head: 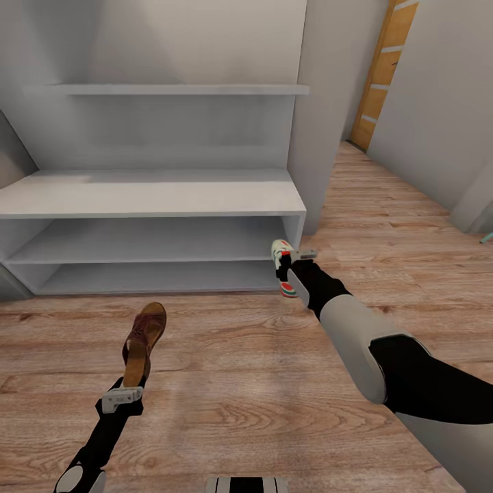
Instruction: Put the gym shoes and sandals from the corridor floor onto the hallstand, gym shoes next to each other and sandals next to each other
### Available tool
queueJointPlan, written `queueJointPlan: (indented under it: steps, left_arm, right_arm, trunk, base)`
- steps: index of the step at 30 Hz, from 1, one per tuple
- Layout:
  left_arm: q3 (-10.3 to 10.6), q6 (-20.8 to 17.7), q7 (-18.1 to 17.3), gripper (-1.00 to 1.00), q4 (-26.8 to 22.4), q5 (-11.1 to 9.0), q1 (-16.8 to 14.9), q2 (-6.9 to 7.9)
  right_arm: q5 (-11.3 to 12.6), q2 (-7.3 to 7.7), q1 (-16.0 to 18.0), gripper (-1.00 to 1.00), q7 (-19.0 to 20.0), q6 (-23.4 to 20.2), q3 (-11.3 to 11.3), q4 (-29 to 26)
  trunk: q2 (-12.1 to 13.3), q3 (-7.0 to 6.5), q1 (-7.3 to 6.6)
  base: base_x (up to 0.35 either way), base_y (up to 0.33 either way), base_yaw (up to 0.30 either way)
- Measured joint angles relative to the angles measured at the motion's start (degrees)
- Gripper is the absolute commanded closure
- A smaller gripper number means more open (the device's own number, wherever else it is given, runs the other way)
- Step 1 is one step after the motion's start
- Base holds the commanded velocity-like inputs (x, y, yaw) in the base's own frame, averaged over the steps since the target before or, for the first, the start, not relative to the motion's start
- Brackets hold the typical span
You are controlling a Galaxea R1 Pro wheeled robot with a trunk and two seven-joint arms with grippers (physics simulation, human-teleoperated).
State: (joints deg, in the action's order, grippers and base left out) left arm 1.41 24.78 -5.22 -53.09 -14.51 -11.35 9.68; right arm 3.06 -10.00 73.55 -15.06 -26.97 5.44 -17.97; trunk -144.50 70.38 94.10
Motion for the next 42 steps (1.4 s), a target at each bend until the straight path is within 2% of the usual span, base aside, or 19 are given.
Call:
queueJointPlan:
  steps: [17,29,42]
  left_arm:
    - [0.08,0.0,-0.08,1.0,0.03,0.01,0.01,-0.1]
    - [0.08,0.0,-0.09,1.0,0.09,0.0,0.01,-0.1]
    - [0.09,0.07,-0.11,1.0,0.09,0.0,-0.01,-0.14]
  right_arm:
    - [0.48,0.0,0.28,1.0,0.09,-0.78,0.0,-0.04]
    - [0.5,0.0,0.28,1.0,0.14,-0.8,0.0,-0.04]
    - [0.49,0.0,0.18,1.0,0.2,-0.8,-0.01,0.01]
  trunk:
    - [0.0,0.0,0.0]
    - [0.0,0.0,0.0]
    - [0.0,0.0,0.0]
  base:
    - [0.0,0.004,0.0]
    - [-0.028,0.145,0.0]
    - [-0.006,0.028,0.0]
